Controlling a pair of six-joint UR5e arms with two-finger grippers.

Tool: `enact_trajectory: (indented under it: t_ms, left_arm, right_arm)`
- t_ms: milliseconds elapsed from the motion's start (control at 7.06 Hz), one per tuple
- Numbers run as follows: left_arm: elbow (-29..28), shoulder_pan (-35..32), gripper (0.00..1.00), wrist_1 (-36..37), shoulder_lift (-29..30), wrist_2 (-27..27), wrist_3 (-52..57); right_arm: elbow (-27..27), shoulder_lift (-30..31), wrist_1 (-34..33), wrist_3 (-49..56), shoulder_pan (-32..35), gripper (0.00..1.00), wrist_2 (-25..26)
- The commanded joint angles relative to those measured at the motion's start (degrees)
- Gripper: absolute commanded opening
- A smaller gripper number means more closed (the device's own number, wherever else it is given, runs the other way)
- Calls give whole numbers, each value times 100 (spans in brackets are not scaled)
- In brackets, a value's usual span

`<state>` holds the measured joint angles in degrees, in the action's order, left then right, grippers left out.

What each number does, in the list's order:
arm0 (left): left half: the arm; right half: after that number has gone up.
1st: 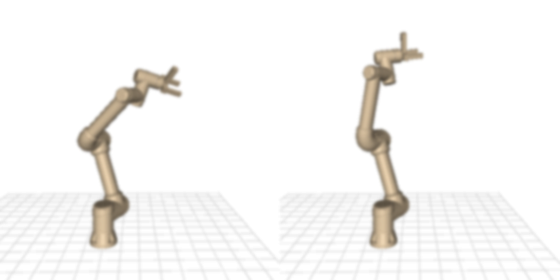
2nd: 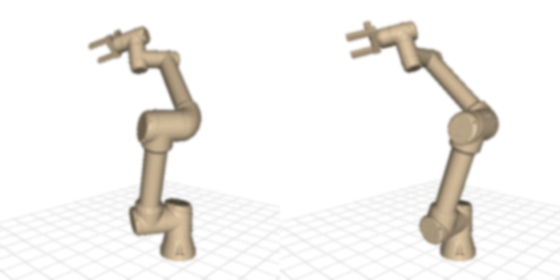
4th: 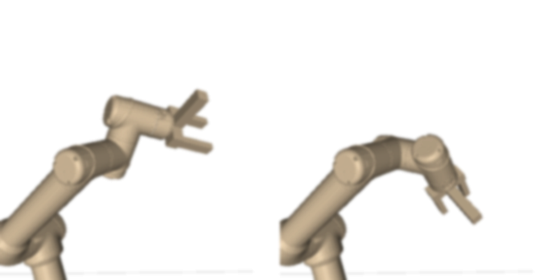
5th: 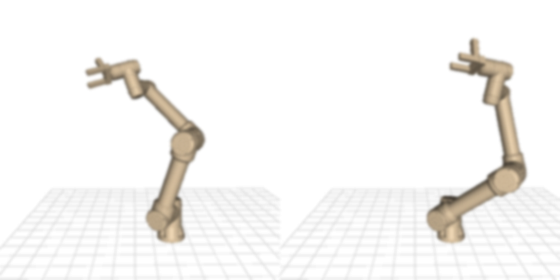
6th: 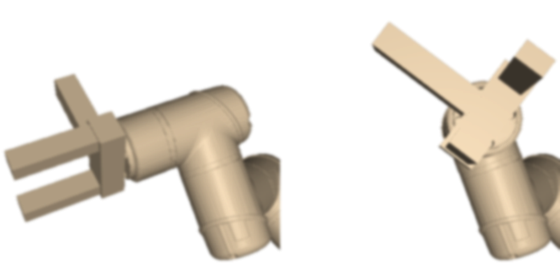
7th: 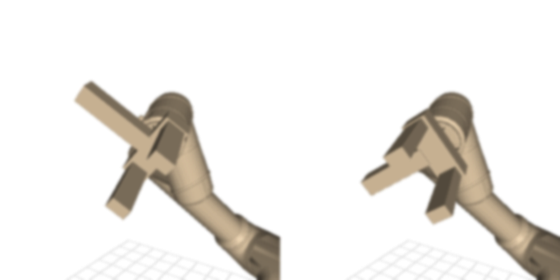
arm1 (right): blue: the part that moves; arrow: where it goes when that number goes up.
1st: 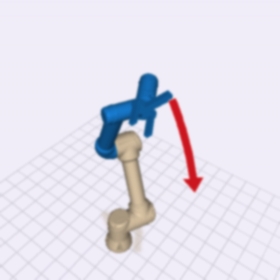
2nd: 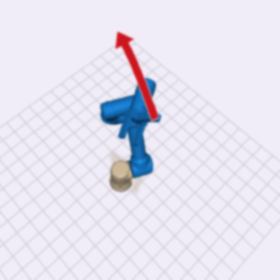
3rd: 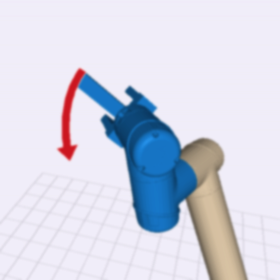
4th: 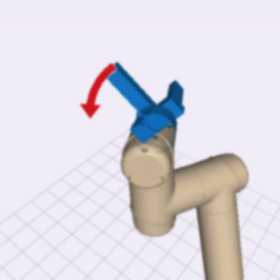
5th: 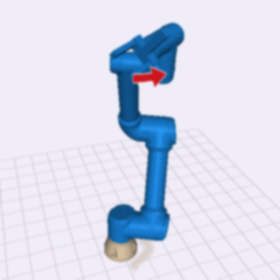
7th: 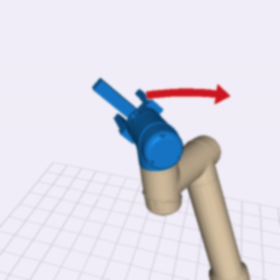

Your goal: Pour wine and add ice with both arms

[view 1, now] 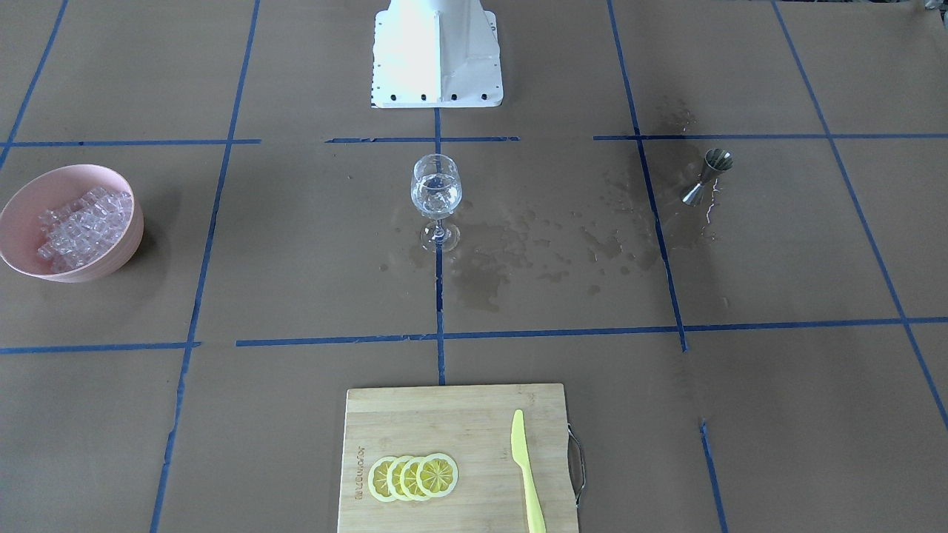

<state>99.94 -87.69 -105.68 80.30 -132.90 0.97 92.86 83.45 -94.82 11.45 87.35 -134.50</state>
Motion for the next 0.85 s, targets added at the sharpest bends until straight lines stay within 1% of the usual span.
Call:
enact_trajectory:
  t_ms: [0, 142, 283, 425, 566, 708]
  left_arm:
    - [-202, 6, 100, -84, 100, -7, 43]
    - [-38, 24, 100, -41, 83, 10, 35]
    - [-2, 6, 100, 21, 30, 10, 17]
    - [155, -37, 100, 970, 134, -25, 17]
    - [514, -299, 100, 2006, 335, -16, 34]
    - [343, -301, 100, 1955, 355, -34, 43]
  right_arm:
    - [-374, 231, 59, 639, 414, 100, 56]
    - [-339, 389, 121, 569, 415, 100, 47]
    - [-365, 374, 365, 569, 406, 100, 56]
    - [-391, 373, 594, 542, 406, 100, 56]
    - [-392, 417, 605, 533, 397, 100, 47]
    - [-409, 426, 596, 551, 362, 100, 65]
